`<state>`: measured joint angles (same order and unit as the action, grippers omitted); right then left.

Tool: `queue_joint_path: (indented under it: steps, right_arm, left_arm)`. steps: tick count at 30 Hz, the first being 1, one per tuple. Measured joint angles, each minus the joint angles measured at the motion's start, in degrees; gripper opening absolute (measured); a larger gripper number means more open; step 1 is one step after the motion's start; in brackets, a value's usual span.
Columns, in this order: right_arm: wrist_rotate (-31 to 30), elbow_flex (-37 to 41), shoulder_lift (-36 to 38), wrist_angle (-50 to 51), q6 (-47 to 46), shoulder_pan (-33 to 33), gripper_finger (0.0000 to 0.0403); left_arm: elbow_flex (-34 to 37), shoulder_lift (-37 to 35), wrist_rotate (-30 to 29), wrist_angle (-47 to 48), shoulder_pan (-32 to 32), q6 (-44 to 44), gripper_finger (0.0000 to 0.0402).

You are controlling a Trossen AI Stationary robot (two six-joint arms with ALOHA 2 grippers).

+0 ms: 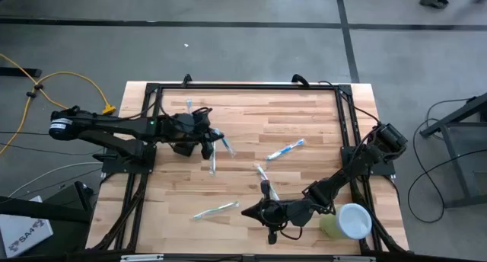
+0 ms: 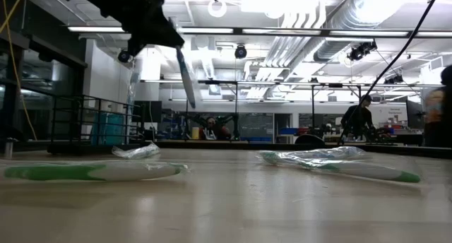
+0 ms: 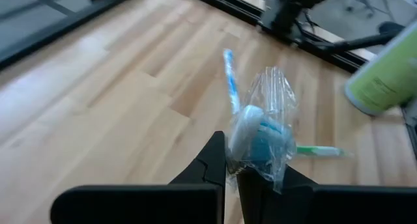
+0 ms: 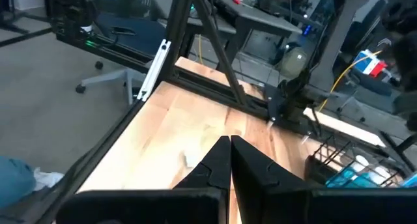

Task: Pick & Place toothbrushing station
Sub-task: Put the bottom blue toothbrush into the black wire organizer

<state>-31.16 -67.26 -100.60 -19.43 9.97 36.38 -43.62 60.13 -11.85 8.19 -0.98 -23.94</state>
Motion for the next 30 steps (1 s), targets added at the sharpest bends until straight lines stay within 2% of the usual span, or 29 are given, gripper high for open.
queue_joint_path:
  steps: [7,14,19,24,30]
  right_arm:
    - [0.02,0.00,0.00,0.00,-0.37,0.00,0.0003]
    - [0.02,0.00,0.00,0.79,-2.22,0.00,0.0003]
    - [0.02,0.00,0.00,0.93,-2.22,-0.04,0.0003]
    - [0.02,0.00,0.00,1.08,-2.22,-0.07,0.0003]
    - [0.02,0.00,0.00,1.28,-2.22,-0.07,0.0003]
  left_arm:
    - [0.00,-6.69,-2.60,2.11,0.07,1.32,0.0005]
    - [-0.02,-14.62,-12.83,15.24,0.03,-1.64,0.0005]
    - [-0.02,-18.86,-16.12,19.38,0.03,-2.93,0.0005]
    - [-0.02,-21.85,-17.91,21.54,-0.06,-3.08,0.0005]
    - [-0.02,-22.59,-23.59,28.45,-0.06,-5.58,0.0005]
